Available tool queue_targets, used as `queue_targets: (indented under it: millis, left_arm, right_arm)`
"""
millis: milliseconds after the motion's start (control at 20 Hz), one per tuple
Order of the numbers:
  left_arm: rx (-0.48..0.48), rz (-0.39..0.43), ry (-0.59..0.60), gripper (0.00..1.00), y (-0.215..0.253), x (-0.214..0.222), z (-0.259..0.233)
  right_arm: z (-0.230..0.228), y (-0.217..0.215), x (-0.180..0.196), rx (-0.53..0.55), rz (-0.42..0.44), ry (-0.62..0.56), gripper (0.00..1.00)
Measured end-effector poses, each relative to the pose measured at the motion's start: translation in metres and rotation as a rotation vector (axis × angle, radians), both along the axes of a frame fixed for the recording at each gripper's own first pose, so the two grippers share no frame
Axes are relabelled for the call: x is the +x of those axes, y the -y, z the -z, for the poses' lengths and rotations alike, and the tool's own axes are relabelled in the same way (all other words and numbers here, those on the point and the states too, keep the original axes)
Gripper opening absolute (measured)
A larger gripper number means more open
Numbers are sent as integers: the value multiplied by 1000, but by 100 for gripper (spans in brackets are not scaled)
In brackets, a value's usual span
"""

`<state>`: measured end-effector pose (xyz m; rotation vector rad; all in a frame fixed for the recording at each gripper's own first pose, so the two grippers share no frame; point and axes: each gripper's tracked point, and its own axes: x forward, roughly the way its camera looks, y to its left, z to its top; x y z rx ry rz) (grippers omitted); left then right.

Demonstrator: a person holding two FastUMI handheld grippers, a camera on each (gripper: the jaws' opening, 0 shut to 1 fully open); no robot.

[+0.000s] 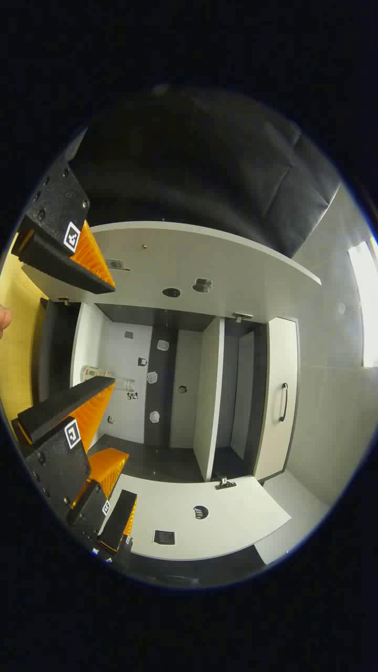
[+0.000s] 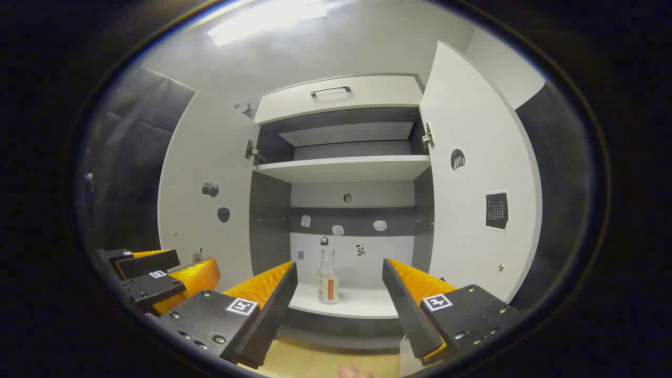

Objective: Grasp the bottle in the cabinet with the left hand and place it on the coaster, then close the right door with the right hand and the left door with the left hand.

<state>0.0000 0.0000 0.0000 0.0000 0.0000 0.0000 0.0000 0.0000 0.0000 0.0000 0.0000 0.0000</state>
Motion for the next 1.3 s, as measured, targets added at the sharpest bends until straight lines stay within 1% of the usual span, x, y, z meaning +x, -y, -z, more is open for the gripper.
queue_targets:
  millis: [150, 200, 350, 400, 450, 500, 550, 700, 1100, 1200, 1300]
  left_arm:
    - [-1, 2, 0, 99, 2, 0, 0]
    - [1, 4, 0, 99, 3, 0, 0]
    - [11, 11, 1, 99, 7, -2, -1]
    - [14, 12, 1, 99, 7, -3, -1]
    - [15, 11, 1, 99, 7, -4, -1]
    - [15, 11, 2, 99, 8, -5, -1]
    - [15, 10, 1, 99, 8, -5, -2]
    - [21, 9, -3, 99, 6, -10, -1]
    - [35, -24, -8, 99, -2, -26, -1]
    - [29, -21, -14, 99, 1, -27, 1]
    - [27, 0, -26, 99, 7, -26, 6]
  right_arm:
    - [-2, 1, 1, 4, 2, 6, 98]
    - [-3, 2, -1, 7, 3, 8, 94]
    - [-6, 6, -1, 11, 11, 20, 94]
    - [-7, 8, -1, 12, 13, 19, 98]
    - [-7, 8, -2, 13, 12, 18, 94]
    - [-6, 7, -3, 14, 11, 17, 94]
    - [-7, 8, -3, 14, 11, 18, 98]
    - [-8, 6, -8, 15, 5, 20, 98]
    - [-9, -6, -18, 19, -37, 23, 98]
    - [-11, -4, -19, 19, -39, 27, 98]
    - [-12, 0, -20, 13, -33, 30, 98]
